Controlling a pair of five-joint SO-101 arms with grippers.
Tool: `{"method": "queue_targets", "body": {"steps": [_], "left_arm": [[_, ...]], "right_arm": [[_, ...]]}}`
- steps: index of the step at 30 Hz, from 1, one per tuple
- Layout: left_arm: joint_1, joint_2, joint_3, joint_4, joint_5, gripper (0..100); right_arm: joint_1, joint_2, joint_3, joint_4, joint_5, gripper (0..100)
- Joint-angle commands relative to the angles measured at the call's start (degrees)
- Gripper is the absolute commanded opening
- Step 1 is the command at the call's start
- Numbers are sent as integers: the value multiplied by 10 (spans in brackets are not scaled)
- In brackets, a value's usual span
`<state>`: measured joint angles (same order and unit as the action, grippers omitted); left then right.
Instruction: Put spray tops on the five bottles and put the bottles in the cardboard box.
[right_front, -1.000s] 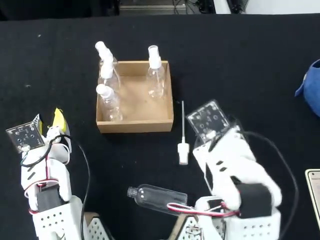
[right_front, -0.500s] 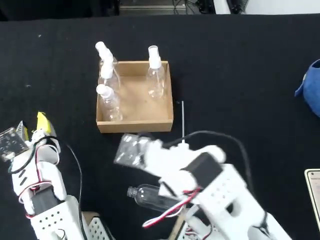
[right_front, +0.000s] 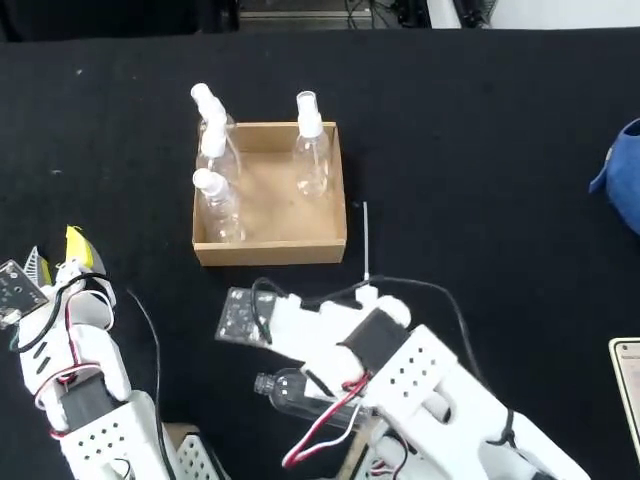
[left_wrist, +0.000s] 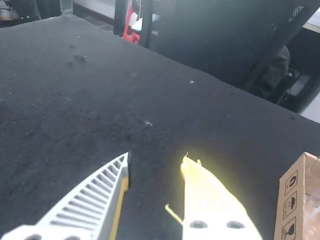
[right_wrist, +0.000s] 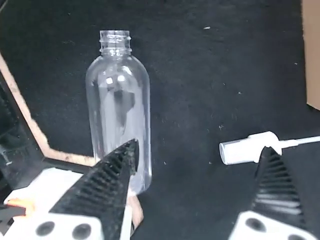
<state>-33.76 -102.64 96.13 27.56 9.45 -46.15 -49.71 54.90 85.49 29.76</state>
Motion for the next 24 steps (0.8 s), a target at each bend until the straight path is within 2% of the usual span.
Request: {"method": "queue_targets", "body": {"steps": [1, 4, 9, 11, 17, 20, 24], "left_arm": [[-5, -2, 4, -15, 0, 30], [-8, -2, 9, -39, -1, 30], [-51, -1, 13, -72, 3, 30], [-51, -1, 13, -70, 3, 30], [-50, 1, 13, -70, 3, 30], [-50, 2, 13, -70, 3, 30], [-50, 3, 13, -70, 3, 30]], "right_arm": [[-36, 8, 7, -29, 1, 336], [-59, 8, 15, -36, 0, 336], [-69, 8, 16, -42, -6, 339], [-77, 7, 11, -42, -34, 340], [-162, 8, 11, -56, -143, 336], [-188, 8, 17, -62, -160, 336], [-187, 8, 45, -90, -168, 336]]}}
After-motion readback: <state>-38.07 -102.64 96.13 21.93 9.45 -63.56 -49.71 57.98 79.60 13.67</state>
